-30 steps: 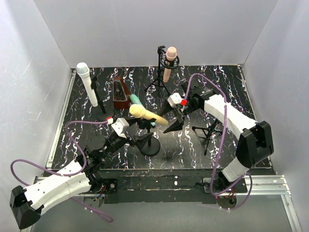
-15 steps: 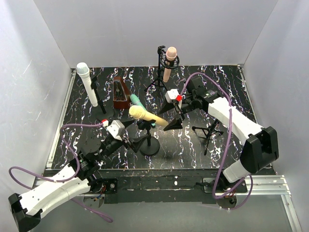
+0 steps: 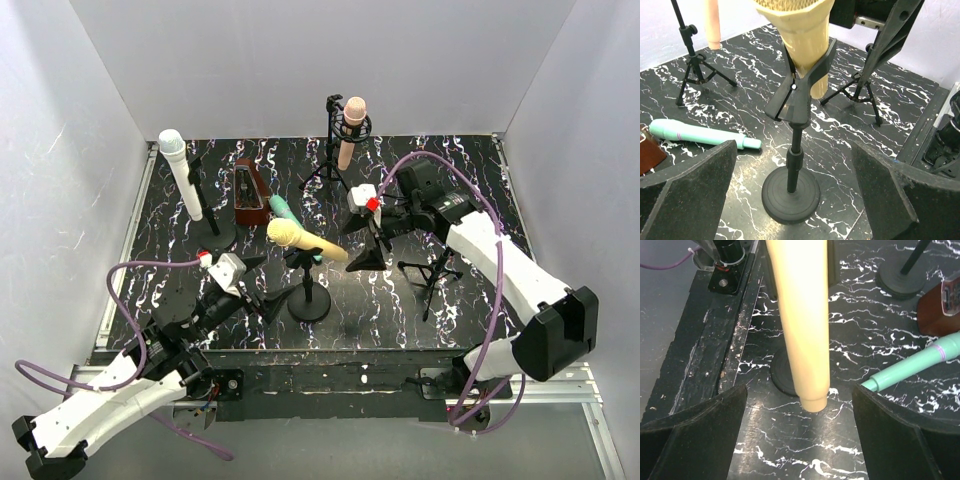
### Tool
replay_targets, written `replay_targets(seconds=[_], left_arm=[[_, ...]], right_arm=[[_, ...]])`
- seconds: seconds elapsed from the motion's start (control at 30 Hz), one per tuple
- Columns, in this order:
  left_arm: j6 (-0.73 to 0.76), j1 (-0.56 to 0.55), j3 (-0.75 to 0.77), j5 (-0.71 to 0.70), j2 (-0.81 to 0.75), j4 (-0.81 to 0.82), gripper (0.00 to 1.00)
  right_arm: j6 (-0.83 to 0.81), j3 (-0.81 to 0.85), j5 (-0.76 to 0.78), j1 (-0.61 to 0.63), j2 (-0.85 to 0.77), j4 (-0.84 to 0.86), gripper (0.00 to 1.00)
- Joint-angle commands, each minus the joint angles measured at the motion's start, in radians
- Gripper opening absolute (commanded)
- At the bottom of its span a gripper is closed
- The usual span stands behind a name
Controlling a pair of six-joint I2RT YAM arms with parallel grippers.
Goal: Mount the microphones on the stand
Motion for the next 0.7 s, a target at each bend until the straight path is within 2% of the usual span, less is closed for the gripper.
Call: replay_targets(seconds=[0.0, 0.2, 0.47, 0.67], left_arm=[[-0.017, 0.003, 0.046, -0.017, -0.021, -0.078, 0.98], [-0.032, 0.003, 0.052, -0.011, -0.004, -0.095, 0.98], [-0.035, 0.003, -0.048, -0.004, -0.034, 0.014, 0.98], [-0.017, 0.003, -0.071, -0.004, 0.016, 0.069, 0.98]], right_arm=[[-0.059, 0.055, 0.078, 0.002, -0.054, -0.181, 0.92], [-0.191, 0.051, 0.084, 0.002, -0.129, -0.380, 0.93], [-0.185, -0.047, 0.026, -0.059, -0.257, -0.378, 0.94], [-0.105, -0.172, -0.123, -0.137, -0.329, -0.287, 0.94]])
